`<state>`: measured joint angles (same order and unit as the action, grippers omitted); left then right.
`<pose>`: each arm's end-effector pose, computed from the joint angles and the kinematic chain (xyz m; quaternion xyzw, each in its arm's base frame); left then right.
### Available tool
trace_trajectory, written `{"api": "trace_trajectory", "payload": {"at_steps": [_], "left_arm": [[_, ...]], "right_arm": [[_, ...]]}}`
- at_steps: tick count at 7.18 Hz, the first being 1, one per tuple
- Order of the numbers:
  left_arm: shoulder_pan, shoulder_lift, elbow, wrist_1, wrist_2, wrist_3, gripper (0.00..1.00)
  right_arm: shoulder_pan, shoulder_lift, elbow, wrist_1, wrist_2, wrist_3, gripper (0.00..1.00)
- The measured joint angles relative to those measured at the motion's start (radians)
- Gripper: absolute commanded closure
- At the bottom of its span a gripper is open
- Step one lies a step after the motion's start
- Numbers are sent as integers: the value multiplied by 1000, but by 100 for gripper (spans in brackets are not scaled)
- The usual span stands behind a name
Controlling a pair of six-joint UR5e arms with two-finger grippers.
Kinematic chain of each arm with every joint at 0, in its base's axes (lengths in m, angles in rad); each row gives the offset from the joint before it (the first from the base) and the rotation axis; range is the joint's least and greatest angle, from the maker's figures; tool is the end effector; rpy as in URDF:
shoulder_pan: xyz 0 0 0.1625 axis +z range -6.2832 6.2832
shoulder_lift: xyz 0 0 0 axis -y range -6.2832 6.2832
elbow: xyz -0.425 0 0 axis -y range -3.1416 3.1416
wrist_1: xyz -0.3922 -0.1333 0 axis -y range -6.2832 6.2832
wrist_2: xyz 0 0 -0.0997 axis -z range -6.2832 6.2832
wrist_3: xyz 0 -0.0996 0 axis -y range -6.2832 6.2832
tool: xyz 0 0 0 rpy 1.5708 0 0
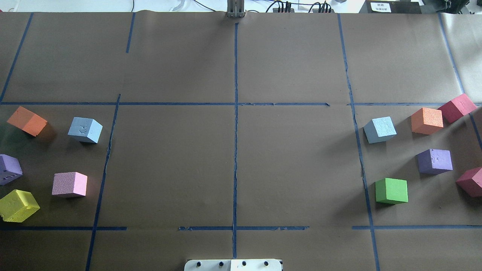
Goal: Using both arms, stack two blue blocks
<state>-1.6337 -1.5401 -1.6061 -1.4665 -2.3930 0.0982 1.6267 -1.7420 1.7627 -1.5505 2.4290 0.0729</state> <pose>-0.0899 -0.4669 0.6629 -0.0134 0.4015 -0.0038 0.9158 0.0814 -0.4181 0.6341 0.0151 -0.4161 0.0500 0.9078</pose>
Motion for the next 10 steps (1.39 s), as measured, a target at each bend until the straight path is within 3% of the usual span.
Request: {"api": "trace_trajectory", "payload": {"at_steps": [6, 10], "left_arm": [[-1, -3, -3, 0, -1, -1, 0], [-2, -2, -36, 1, -2, -3, 0]], "right_arm": [[-1, 25, 8, 12, -6, 3, 0], [-84, 173, 32, 10, 9, 18, 0]]}}
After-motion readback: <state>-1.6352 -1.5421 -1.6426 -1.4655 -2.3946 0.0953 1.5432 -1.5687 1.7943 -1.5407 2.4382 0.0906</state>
